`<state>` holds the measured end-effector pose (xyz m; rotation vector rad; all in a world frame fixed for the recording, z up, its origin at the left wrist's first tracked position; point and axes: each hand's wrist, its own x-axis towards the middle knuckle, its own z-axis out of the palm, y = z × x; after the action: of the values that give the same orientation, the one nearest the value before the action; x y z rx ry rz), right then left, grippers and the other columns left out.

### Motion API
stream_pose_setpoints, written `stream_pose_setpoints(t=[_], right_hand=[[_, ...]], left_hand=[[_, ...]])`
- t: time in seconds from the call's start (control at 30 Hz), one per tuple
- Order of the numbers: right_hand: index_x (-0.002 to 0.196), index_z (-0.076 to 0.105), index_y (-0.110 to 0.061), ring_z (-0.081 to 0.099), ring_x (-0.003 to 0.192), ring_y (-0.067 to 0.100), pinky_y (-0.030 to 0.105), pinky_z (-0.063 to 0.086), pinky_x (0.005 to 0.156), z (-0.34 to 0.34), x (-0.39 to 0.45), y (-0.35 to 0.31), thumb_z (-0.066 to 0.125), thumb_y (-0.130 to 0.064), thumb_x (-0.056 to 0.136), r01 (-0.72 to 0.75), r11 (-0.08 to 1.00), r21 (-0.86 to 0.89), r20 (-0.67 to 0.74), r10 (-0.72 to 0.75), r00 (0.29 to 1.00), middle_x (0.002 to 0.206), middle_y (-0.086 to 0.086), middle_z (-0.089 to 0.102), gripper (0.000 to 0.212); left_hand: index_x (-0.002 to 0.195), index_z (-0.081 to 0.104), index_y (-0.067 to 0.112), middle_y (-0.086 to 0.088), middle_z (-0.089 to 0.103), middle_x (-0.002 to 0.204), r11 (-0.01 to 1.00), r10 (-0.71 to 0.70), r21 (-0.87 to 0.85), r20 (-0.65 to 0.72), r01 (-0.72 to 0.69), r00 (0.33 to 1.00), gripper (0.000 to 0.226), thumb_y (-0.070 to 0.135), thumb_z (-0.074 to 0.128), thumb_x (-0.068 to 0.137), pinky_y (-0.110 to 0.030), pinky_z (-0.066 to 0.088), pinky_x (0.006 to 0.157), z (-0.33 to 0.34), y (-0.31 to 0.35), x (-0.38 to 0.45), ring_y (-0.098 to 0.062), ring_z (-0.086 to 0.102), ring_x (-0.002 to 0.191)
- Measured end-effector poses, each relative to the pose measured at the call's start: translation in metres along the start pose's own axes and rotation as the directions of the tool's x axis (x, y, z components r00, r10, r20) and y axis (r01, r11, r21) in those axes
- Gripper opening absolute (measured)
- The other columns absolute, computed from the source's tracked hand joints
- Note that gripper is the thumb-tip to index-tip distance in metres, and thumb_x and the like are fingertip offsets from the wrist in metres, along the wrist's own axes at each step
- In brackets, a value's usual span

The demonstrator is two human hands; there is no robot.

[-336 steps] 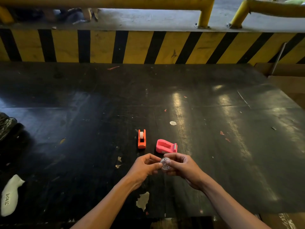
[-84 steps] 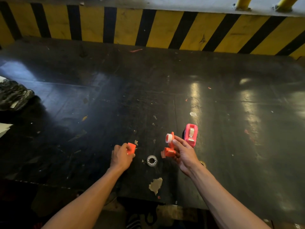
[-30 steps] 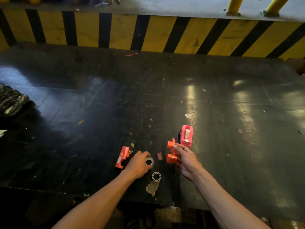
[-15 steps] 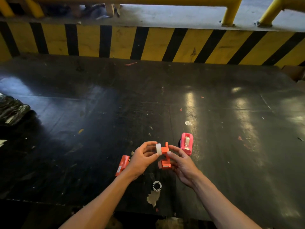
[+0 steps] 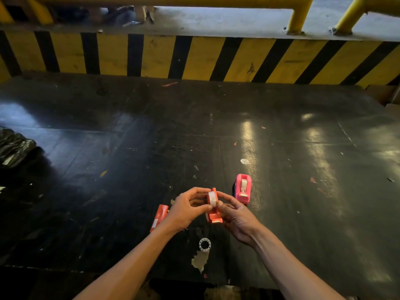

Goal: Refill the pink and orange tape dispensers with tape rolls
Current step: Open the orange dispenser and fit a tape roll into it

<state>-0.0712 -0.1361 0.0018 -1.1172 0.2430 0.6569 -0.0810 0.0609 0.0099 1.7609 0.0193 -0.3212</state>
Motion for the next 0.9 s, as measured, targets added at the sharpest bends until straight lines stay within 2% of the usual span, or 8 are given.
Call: stream_pose_setpoints(t=[0.17, 0.23, 0.33, 0.43, 0.6, 0.73, 0.83, 0.9], right_hand=[[0.123, 0.069, -0.017, 0.069, 0.099, 0.031, 0.045, 0.054, 0.086, 0.002, 0.003, 0.005, 0.071, -0.015, 0.082, -0.052, 0.994, 0.093, 0.004, 0.052, 0.999, 0.114, 0.017, 0.073, 0.041], [0.123, 0.067, -0.017, 0.071, 0.096, 0.029, 0.041, 0.055, 0.081, 0.005, 0.004, 0.004, 0.070, -0.015, 0.081, -0.063, 0.992, 0.110, -0.005, 0.064, 0.998, 0.111, 0.015, 0.074, 0.042], [0.123, 0.067, -0.017, 0.070, 0.097, 0.029, 0.045, 0.052, 0.093, 0.005, 0.006, 0.001, 0.071, -0.015, 0.080, -0.070, 0.992, 0.102, -0.016, 0.072, 0.997, 0.110, 0.013, 0.076, 0.044], [0.124, 0.067, -0.017, 0.068, 0.101, 0.030, 0.044, 0.050, 0.094, 0.003, 0.007, -0.002, 0.071, -0.015, 0.083, -0.076, 0.994, 0.084, -0.043, 0.079, 0.996, 0.111, 0.013, 0.076, 0.041], [0.124, 0.066, -0.017, 0.067, 0.102, 0.031, 0.040, 0.052, 0.087, 0.003, 0.008, -0.003, 0.065, -0.011, 0.091, -0.093, 0.991, 0.091, -0.072, 0.100, 0.992, 0.106, 0.012, 0.077, 0.033], [0.125, 0.066, -0.016, 0.068, 0.098, 0.028, 0.038, 0.053, 0.082, 0.005, 0.008, -0.001, 0.064, -0.011, 0.092, -0.096, 0.993, 0.068, -0.085, 0.102, 0.991, 0.100, 0.010, 0.078, 0.033], [0.124, 0.066, -0.017, 0.070, 0.096, 0.027, 0.038, 0.053, 0.083, 0.002, 0.009, 0.000, 0.064, -0.011, 0.092, -0.102, 0.992, 0.070, -0.082, 0.108, 0.991, 0.098, 0.008, 0.079, 0.033], [0.125, 0.066, -0.017, 0.071, 0.095, 0.027, 0.038, 0.054, 0.082, 0.002, 0.009, 0.001, 0.065, -0.011, 0.091, -0.099, 0.992, 0.073, -0.079, 0.105, 0.991, 0.100, 0.009, 0.079, 0.034]], left_hand=[[0.147, 0.048, 0.029, 0.003, 0.059, 0.143, 0.993, -0.047, 0.115, 0.072, 0.039, 0.996, 0.058, 0.015, 0.068, 0.094, -0.035, 0.049, 0.108, -0.011, -0.001, 0.003, -0.012, 0.056, 0.132], [0.148, 0.045, 0.027, -0.001, 0.056, 0.145, 0.970, -0.037, 0.237, -0.094, 0.058, 0.995, 0.056, 0.015, 0.064, 0.097, -0.028, 0.047, 0.105, -0.019, -0.006, 0.005, -0.016, 0.054, 0.134], [0.151, 0.039, 0.028, -0.010, 0.045, 0.151, 0.801, -0.124, 0.506, -0.381, 0.318, 0.916, 0.061, 0.025, 0.064, 0.096, -0.041, 0.046, 0.106, -0.042, -0.032, 0.006, -0.029, 0.044, 0.138], [0.156, 0.027, 0.028, -0.016, 0.030, 0.156, 0.633, -0.432, 0.486, -0.424, 0.602, 0.796, 0.071, 0.030, 0.063, 0.095, -0.053, 0.042, 0.110, -0.060, -0.056, 0.001, -0.040, 0.035, 0.140], [0.153, 0.033, 0.025, -0.017, 0.038, 0.149, 0.569, -0.501, 0.481, -0.440, 0.667, 0.745, 0.070, 0.027, 0.068, 0.092, -0.051, 0.052, 0.102, -0.066, -0.077, 0.001, -0.037, 0.050, 0.128], [0.151, 0.033, 0.024, -0.013, 0.048, 0.141, 0.658, -0.474, 0.396, -0.443, 0.640, 0.761, 0.069, 0.027, 0.069, 0.092, -0.039, 0.063, 0.077, -0.067, -0.079, 0.003, -0.029, 0.067, 0.103], [0.150, 0.039, 0.022, -0.010, 0.057, 0.133, 0.837, -0.515, 0.018, -0.312, 0.547, 0.798, 0.064, 0.021, 0.069, 0.093, -0.038, 0.062, 0.073, -0.060, -0.061, 0.004, -0.026, 0.068, 0.099], [0.144, 0.052, 0.016, -0.011, 0.067, 0.122, 0.837, -0.530, -0.259, -0.160, 0.483, 0.833, 0.051, 0.017, 0.067, 0.095, -0.041, 0.060, 0.082, -0.049, -0.039, 0.003, -0.027, 0.069, 0.104]])
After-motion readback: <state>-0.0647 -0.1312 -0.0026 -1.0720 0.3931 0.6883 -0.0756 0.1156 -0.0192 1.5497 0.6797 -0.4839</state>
